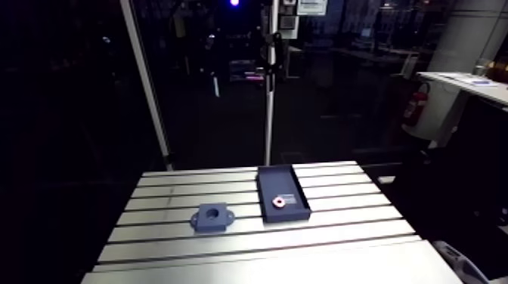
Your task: Pick up the bearing and press it into the housing until flush.
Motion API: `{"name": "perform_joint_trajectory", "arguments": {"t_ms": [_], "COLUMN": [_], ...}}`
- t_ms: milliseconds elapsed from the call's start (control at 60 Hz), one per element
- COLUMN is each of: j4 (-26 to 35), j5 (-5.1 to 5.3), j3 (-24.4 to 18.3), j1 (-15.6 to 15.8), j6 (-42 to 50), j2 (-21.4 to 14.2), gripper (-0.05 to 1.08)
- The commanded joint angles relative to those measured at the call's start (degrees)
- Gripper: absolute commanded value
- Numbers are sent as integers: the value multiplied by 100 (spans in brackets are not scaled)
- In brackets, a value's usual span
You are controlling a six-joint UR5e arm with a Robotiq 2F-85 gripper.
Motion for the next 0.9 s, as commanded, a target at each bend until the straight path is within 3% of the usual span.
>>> {"name": "perform_joint_trajectory", "arguments": {"t_ms": [17,650,750,900], "j4": [448,519,467,442], "j5": [157,141,75,-123], "j3": [228,291,298,332], "j1": [440,406,363,224], "j6": [-176,-176,-175,-176], "j2": [-308,-422,-422,-422], "gripper": [1,1,1,1]}}
